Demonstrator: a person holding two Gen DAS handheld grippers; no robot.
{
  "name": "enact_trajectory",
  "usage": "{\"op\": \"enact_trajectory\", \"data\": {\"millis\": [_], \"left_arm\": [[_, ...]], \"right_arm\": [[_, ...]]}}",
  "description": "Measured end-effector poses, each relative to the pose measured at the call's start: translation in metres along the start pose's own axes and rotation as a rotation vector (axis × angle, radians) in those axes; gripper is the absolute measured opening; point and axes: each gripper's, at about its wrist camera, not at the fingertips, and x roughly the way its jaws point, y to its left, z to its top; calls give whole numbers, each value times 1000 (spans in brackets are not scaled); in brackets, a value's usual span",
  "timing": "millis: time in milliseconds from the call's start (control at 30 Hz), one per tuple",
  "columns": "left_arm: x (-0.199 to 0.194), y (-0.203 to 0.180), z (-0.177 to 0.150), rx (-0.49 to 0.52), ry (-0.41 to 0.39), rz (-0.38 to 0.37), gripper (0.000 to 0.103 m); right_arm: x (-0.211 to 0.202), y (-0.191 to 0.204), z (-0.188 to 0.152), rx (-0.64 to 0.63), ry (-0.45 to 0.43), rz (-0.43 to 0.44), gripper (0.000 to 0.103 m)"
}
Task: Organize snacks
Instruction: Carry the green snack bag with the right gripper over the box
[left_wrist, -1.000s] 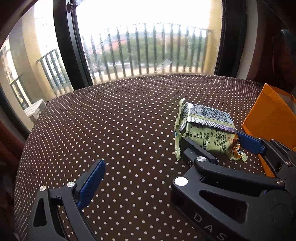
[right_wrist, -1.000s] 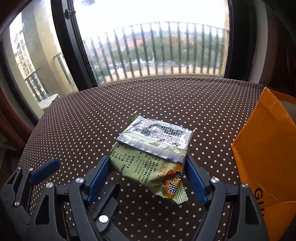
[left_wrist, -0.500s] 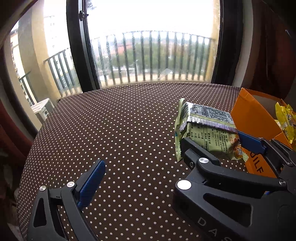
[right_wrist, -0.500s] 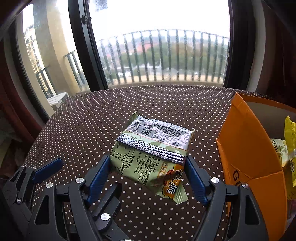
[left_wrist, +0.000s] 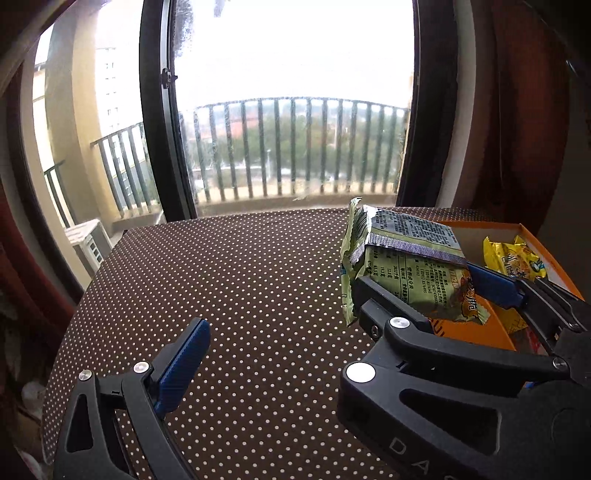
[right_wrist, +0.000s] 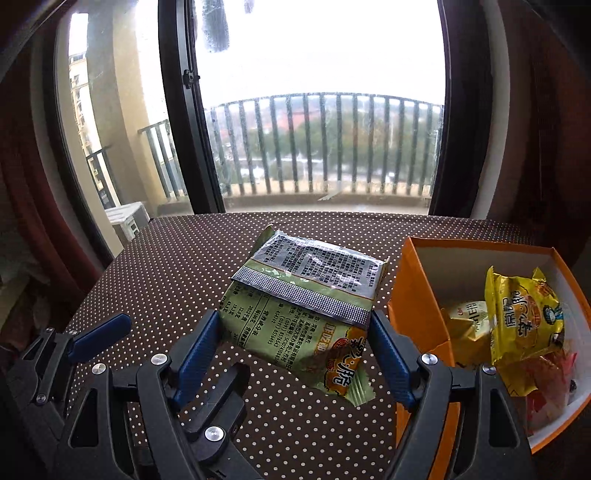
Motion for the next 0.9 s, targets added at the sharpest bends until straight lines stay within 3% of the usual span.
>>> {"op": "enact_trajectory", "data": {"millis": [600, 900], "left_arm": [[-29, -39, 19, 49, -103, -22, 97], [-19, -56, 23, 84, -93, -25, 97]], "right_arm": [[-54, -38, 4, 24, -119, -13, 81], [-56, -63, 0, 68, -128, -10, 81]]}}
